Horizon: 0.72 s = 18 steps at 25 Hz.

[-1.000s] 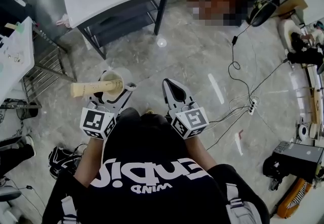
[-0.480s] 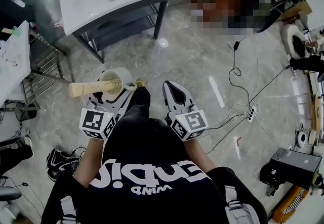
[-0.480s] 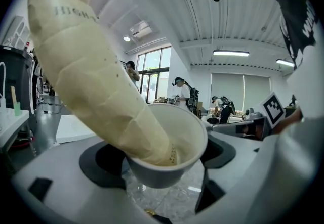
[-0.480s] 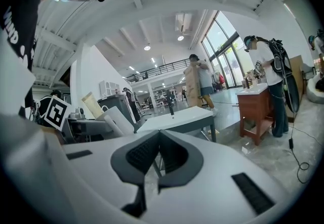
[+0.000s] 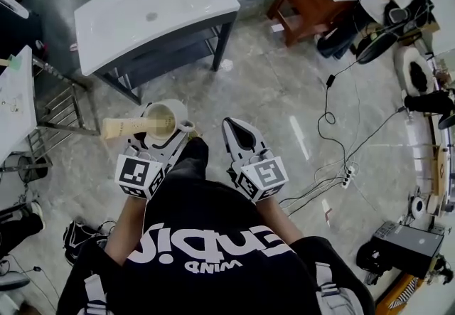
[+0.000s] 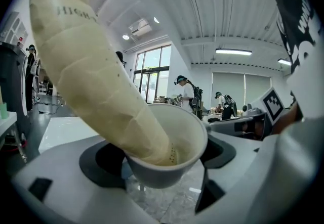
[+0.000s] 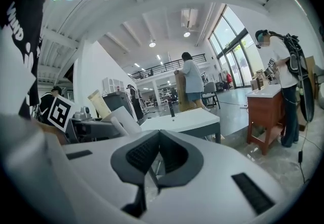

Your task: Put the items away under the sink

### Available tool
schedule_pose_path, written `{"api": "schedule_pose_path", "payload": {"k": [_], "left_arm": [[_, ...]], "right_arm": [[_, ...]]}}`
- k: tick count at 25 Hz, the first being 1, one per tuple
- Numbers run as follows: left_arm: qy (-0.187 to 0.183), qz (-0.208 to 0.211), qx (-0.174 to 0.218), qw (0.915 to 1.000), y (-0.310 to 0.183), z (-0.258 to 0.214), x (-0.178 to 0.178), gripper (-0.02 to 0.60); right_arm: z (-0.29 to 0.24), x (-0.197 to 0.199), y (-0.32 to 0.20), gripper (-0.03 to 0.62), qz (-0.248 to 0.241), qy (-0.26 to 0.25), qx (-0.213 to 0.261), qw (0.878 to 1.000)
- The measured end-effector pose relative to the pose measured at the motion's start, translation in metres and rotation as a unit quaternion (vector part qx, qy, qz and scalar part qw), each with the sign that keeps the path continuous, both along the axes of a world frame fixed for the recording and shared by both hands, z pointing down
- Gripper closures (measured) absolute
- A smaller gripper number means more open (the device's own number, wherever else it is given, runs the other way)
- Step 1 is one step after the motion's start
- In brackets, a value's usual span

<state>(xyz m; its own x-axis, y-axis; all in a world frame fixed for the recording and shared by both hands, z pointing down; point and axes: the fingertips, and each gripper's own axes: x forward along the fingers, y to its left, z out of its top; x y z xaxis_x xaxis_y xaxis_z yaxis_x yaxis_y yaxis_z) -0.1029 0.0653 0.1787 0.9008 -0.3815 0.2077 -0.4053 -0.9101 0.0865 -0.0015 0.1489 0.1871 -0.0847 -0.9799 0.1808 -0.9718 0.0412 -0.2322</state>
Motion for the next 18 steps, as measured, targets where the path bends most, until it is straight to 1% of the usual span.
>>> {"api": "schedule_pose_path", "payload": {"k": [9, 18], "left_arm": [[-0.010, -0.006, 0.018, 0.9998, -0.083, -0.012, 0.041, 0.129], [-0.006, -0.005, 0.021, 0.9998, -0.130, -0.021, 0.069, 0.129]], "right_arm": [[-0.011, 0.043, -0.086, 0.576, -0.014, 0.002, -0.001, 1.000], [-0.017, 0.068, -0.149, 0.576, -0.034, 0.009, 0.000, 0.999]]}}
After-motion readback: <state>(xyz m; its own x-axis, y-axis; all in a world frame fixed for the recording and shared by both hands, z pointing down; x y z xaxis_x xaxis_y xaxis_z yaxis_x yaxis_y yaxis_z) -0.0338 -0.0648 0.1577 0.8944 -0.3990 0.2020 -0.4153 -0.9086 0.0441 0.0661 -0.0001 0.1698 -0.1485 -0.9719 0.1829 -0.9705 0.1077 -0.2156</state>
